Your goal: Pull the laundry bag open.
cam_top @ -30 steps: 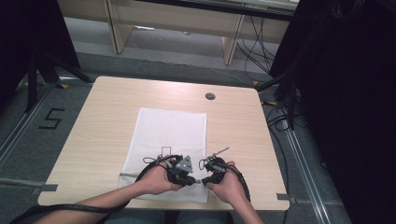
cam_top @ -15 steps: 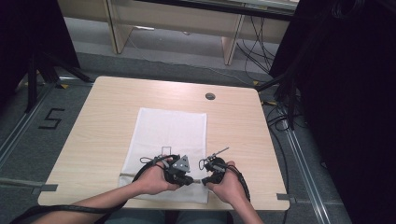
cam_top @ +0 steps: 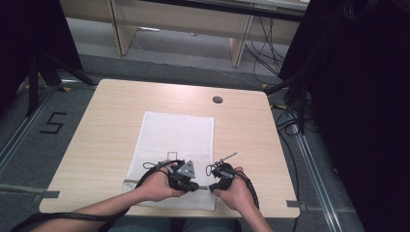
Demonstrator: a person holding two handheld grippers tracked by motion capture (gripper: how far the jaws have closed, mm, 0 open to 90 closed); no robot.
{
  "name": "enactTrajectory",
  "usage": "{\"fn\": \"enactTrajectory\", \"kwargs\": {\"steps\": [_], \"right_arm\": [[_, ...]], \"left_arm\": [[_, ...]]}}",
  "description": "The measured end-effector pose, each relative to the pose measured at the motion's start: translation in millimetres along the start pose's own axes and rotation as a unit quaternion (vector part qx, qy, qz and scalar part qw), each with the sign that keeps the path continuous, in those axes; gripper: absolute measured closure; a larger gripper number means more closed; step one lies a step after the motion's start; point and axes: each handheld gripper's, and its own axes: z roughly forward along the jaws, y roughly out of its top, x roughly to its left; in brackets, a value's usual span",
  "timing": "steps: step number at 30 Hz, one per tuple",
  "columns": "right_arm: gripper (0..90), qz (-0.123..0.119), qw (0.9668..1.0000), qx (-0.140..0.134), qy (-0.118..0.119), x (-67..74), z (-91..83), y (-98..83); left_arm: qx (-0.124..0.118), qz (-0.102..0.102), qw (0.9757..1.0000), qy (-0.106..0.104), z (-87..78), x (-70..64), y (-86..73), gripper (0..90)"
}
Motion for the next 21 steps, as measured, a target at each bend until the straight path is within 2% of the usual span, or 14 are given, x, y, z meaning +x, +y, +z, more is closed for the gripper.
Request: {"fn": "enactTrajectory", "kwargs": {"steps": [1, 4, 5, 8, 10, 11, 14, 15, 17, 19, 21], "right_arm": [[90.0, 0.003, 1.0, 0.002, 0.0, 0.2, -0.1, -0.1], [90.0, 0.008, 1.0, 0.002, -0.001, 0.8, -0.4, -0.5], [90.0, 0.002, 1.0, 0.0, 0.001, 0.1, -0.1, -0.4], [90.0, 0.005, 1.0, 0.001, 0.0, 0.4, -0.3, -0.4], [90.0, 0.005, 1.0, 0.001, 0.0, 0.4, -0.3, -0.3], [90.0, 0.005, 1.0, 0.001, 0.0, 0.1, -0.3, -0.3], [90.0, 0.0, 1.0, 0.0, 0.004, -1.0, -0.2, -0.1], [90.0, -0.001, 1.0, -0.001, 0.003, -1.0, -0.1, -0.1], [90.0, -0.001, 1.0, -0.001, 0.003, -0.8, -0.1, -0.2], [90.0, -0.001, 1.0, -0.002, 0.003, -0.9, -0.1, -0.3], [90.0, -0.001, 1.0, -0.002, 0.003, -0.9, -0.1, -0.3]], "left_arm": [[0.0, 0.007, 1.0, 0.0, -0.3, 0.7, 0.3, 87.0], [0.002, 0.011, 0.9999, 0.003, -2.2, 0.7, 0.0, 87.0], [0.002, 0.002, 1.0, 0.002, -2.8, 0.0, -0.5, 87.1], [0.003, 0.007, 1.0, 0.003, -5.3, 1.2, -0.8, 87.0], [0.001, 0.001, 1.0, 0.003, -5.9, 0.8, -1.5, 87.0], [0.003, 0.012, 0.9999, 0.003, -6.4, 1.9, -1.4, 87.0], [0.001, 0.008, 1.0, 0.002, -6.7, 2.0, -2.0, 87.0], [0.001, 0.0, 1.0, 0.002, -7.0, 1.1, -2.5, 87.0], [0.001, 0.0, 1.0, 0.004, -8.2, 1.0, -2.6, 87.0], [0.004, 0.012, 0.9999, 0.004, -9.9, 2.3, -2.7, 87.0], [0.003, 0.001, 1.0, 0.005, -10.4, 1.1, -3.7, 87.1]]}}
